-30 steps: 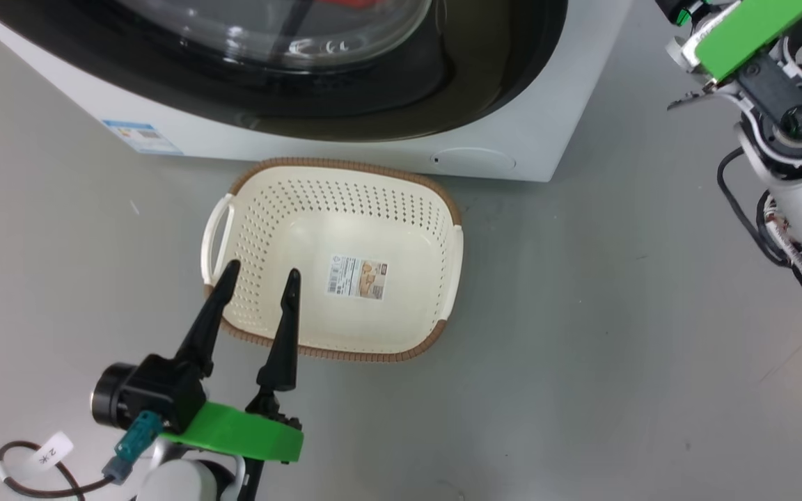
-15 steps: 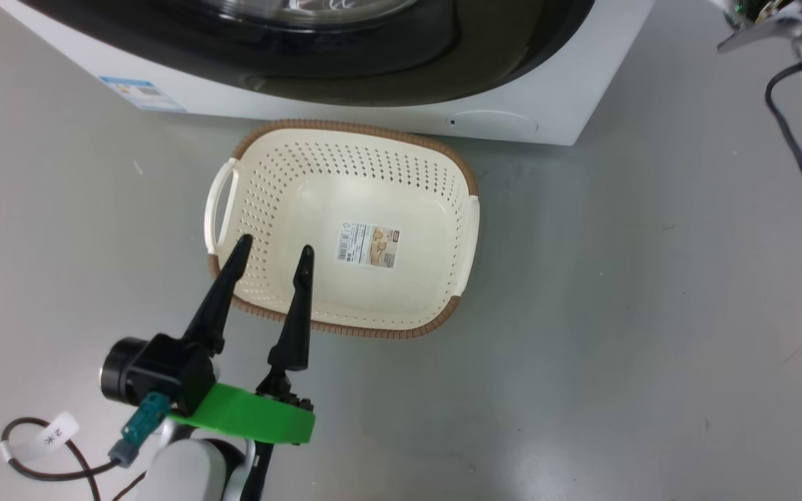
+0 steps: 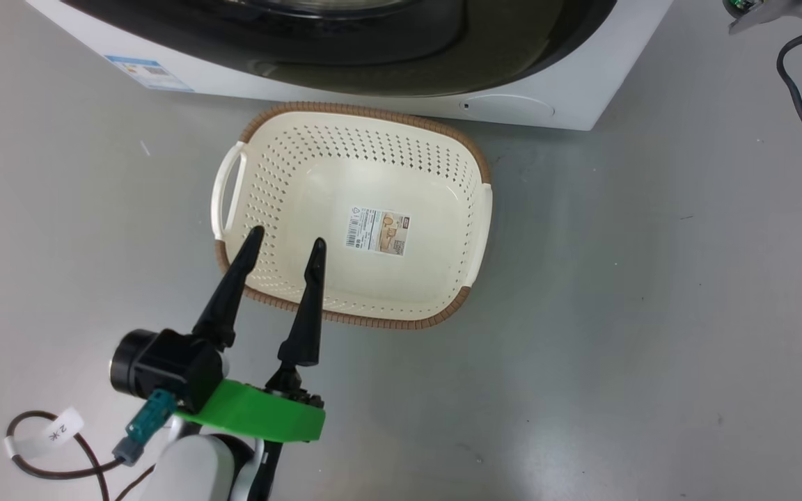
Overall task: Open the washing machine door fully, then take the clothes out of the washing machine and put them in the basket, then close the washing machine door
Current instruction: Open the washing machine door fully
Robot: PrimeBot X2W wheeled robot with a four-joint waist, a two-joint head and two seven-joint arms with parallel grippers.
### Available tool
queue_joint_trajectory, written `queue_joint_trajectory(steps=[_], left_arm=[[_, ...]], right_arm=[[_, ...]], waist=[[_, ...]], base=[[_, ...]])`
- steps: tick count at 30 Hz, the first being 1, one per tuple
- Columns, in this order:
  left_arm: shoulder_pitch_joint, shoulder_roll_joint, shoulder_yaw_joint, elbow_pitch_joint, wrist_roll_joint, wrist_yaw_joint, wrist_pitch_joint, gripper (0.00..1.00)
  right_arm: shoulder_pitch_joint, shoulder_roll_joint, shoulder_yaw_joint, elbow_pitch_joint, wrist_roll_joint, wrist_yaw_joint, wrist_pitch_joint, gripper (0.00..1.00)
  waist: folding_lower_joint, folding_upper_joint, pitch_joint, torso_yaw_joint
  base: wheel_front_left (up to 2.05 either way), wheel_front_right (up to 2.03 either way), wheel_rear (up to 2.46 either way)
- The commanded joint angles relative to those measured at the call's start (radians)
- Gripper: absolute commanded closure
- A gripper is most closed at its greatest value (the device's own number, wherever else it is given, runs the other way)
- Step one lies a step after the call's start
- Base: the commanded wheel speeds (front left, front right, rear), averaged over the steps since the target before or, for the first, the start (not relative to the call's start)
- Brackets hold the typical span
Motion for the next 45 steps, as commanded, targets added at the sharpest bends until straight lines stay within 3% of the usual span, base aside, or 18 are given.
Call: queue_joint_trajectory(steps=[1, 24, 45], left_arm=[[-0.01, 0.015, 0.024, -0.028, -0.002, 0.007, -0.012, 0.0], [0.104, 0.015, 0.039, -0.019, -0.005, 0.02, -0.012, 0.0], [0.216, 0.015, 0.059, -0.013, -0.002, 0.022, -0.012, 0.0]], right_arm=[[0.005, 0.031, -0.001, -0.036, 0.01, 0.005, 0.016, 1.0], [0.323, 0.056, -0.031, -0.204, -0.048, 0.005, 0.076, 1.0], [0.628, 0.121, -0.039, -0.376, -0.091, 0.005, 0.091, 1.0]], waist=[[0.0, -0.0001, -0.003, 0.0], [0.0, -0.0001, -0.176, 0.021], [0.0, -0.0001, -0.319, 0.117]], base=[[0.0, 0.0, 0.0], [0.0, 0.0, 0.0], [0.0, 0.0, 0.0]])
